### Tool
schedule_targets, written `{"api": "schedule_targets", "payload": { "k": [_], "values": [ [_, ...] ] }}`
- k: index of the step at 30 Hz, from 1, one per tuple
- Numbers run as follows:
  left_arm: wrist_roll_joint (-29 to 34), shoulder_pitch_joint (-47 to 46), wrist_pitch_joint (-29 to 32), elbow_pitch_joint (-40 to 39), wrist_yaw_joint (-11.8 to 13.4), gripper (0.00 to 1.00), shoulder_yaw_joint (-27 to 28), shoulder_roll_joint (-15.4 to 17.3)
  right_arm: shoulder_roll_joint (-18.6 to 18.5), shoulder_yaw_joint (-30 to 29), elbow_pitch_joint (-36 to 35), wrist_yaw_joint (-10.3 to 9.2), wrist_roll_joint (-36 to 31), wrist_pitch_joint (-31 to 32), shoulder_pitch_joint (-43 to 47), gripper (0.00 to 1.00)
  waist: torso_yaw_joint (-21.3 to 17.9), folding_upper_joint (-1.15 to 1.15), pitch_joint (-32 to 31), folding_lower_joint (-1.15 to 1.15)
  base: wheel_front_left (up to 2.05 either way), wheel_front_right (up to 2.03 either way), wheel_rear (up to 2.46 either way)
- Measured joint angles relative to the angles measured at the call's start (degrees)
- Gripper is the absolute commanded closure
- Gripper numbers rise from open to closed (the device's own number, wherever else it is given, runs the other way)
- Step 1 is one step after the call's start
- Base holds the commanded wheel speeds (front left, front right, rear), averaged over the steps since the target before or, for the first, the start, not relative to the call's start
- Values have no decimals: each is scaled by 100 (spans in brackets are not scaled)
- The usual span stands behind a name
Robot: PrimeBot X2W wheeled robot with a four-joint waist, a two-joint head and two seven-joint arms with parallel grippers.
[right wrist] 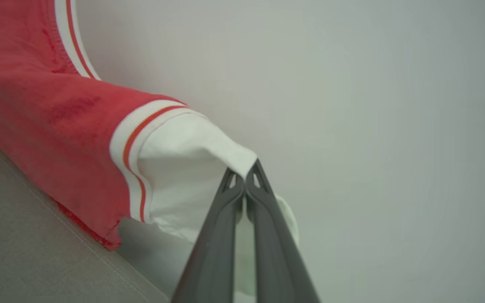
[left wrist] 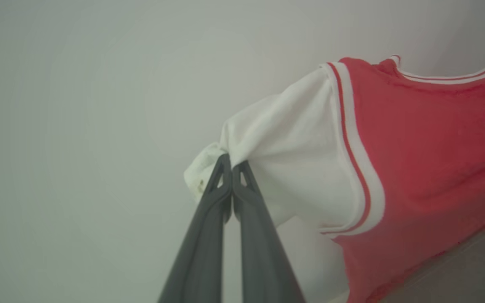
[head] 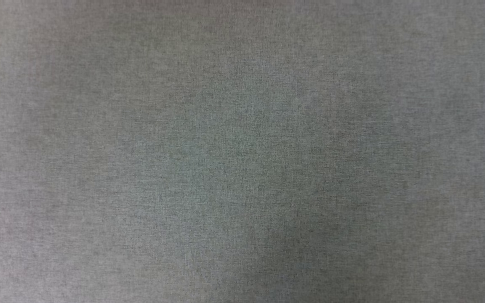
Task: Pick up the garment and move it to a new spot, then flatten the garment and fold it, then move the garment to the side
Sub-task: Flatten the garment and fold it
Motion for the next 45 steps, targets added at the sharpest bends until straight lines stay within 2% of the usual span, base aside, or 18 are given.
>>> {"api": "schedule_targets", "payload": {
  "k": [7, 8, 9, 14, 20, 25, 28, 29, 34, 38, 45],
  "values": [
    [-573, 1538, -639, 115, 58, 100, 110, -101, 107, 383, 67, 0, 503, -559, 1227, 100, -38, 0, -329, 0, 0, 0, 0],
    [-693, 2001, -739, 85, 91, 100, 129, -142, 109, 494, -10, 0, 649, -683, 1624, 100, -40, 0, -451, 0, 0, 0, 0],
    [-693, 2001, -739, 85, 91, 100, 129, -142, 109, 494, -10, 0, 649, -683, 1624, 100, -40, 0, -451, 0, 0, 0, 0],
    [-969, 3425, -849, -444, 396, 100, 235, -151, -51, 678, -447, 0, 877, -948, 2658, 100, -62, 0, -782, 0, 0, 0, 0],
    [-1218, 5219, -858, -1513, 894, 100, 828, 224, -242, 678, -1040, 0, 1044, -1023, 3940, 100, -104, 0, -1204, -1, 0, 0, 0],
    [-1299, 6790, -858, -2346, 1250, 100, 1227, 485, -516, 550, -1458, 0, 1084, -870, 5075, 100, -140, 0, -1580, -1, 0, 0, 0],
    [-1352, 7555, -866, -2619, 1372, 100, 1312, 639, -721, 391, -1683, 0, 1111, -751, 5719, 100, -151, 0, -1809, -1, 0, 0, 0],
    [-1452, 8128, -868, -2771, 1474, 100, 1345, 766, -873, 205, -1941, 0, 1127, -616, 6358, 100, -159, 0, -2019, -2, 0, 0, 0],
    [-1513, 8778, -835, -2885, 1619, 100, 1166, 894, -1120, -200, -2483, 0, 1169, -330, 7479, 100, -167, 0, -2357, -2, 0, 0, 0],
    [-1640, 9154, -758, -3002, 1669, 100, 1076, 923, -1305, -467, -3069, 0, 1165, 121, 8396, 100, -157, 0, -2567, -2, 0, 0, 0],
    [-1728, 9865, -647, -3186, 1742, 100, 834, 1196, -1556, -1187, -3984, 0, 1236, 987, 9972, 100, -130, 0, -2814, -2, 0, 0, 0]
  ]
}}
